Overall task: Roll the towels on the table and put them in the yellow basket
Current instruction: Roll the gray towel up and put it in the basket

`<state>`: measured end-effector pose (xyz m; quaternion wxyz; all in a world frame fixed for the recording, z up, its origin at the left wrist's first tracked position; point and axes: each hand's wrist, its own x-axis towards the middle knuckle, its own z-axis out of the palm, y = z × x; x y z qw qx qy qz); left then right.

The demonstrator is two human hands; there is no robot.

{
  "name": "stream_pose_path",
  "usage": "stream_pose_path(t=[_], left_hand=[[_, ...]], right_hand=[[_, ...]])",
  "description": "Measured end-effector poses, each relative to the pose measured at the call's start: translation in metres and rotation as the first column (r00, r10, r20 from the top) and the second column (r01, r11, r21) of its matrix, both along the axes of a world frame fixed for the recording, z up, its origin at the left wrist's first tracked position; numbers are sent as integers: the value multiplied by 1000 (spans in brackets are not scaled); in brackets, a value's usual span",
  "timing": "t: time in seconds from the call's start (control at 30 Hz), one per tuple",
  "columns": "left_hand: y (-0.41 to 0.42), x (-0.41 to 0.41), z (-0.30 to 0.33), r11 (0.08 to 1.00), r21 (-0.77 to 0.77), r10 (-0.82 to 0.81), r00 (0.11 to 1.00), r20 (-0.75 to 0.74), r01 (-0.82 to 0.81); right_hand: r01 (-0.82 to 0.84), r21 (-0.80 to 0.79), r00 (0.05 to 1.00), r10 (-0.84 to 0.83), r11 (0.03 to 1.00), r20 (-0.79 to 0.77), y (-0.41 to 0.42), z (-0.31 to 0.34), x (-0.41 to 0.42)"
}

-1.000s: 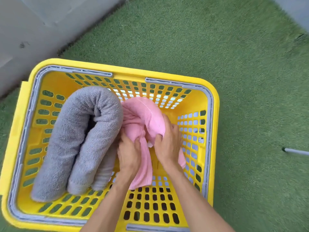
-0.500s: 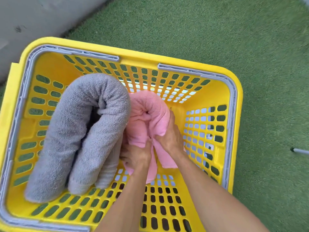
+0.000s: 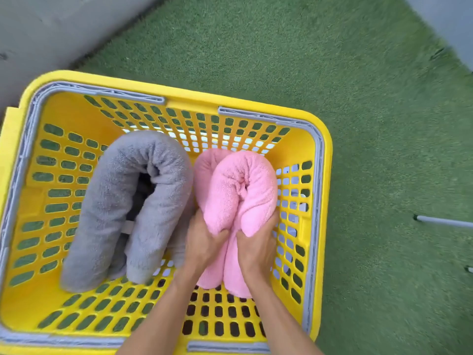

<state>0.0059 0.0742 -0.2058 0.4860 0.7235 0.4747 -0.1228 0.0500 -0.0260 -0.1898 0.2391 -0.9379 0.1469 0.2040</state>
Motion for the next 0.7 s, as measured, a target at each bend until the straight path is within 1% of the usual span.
stream_pose_path(t=[0.03, 0.07, 0.13, 0.2, 0.27, 0.33, 0.4, 0.43, 0.5, 0.6, 0.63, 0.7], left_hand=[[1, 1, -4, 997, -8, -78, 995, -67, 78], [3, 3, -7, 992, -22, -125, 984, -125, 123], [4, 7, -10, 990, -34, -140, 976, -168, 136], [6, 9, -4, 994, -30, -111, 982, -154, 107], [5, 5, 1, 997, 34, -66, 994, -90, 70], [2, -4, 8, 992, 106, -60, 997, -47, 64], [1, -7, 12, 983, 157, -92, 994, -55, 100], [2, -5, 10, 980, 154, -114, 989, -95, 127], [6, 3, 4, 983, 77, -151, 971, -184, 167], [14, 18, 1, 980, -58, -197, 945, -262, 188], [13, 19, 1, 982, -76, -187, 948, -257, 173], [6, 13, 6, 988, -68, -148, 967, -207, 137]], right_hand=[[1, -31, 999, -3, 1000, -39, 1, -2, 3], [-5, -54, 997, 1, 999, -73, 3, -4, 6], [-10, -60, 994, 3, 998, -105, 6, -10, 10], [-10, -39, 995, 6, 999, -99, 10, -12, 11], [-8, -13, 999, 8, 1000, -42, 9, -10, 6], [-7, 9, 1000, 7, 1000, 23, 5, -3, -3], [-14, 4, 999, 14, 1000, 38, 3, 3, -11], [-12, -15, 1000, 12, 1000, 19, 4, 3, -13], [3, -54, 999, -6, 999, -50, 9, -3, -9], [30, -45, 984, -37, 999, -175, 14, -16, 2], [29, -41, 980, -36, 999, -193, 13, -18, 4], [-6, -34, 986, 0, 999, -165, 10, -15, -1]])
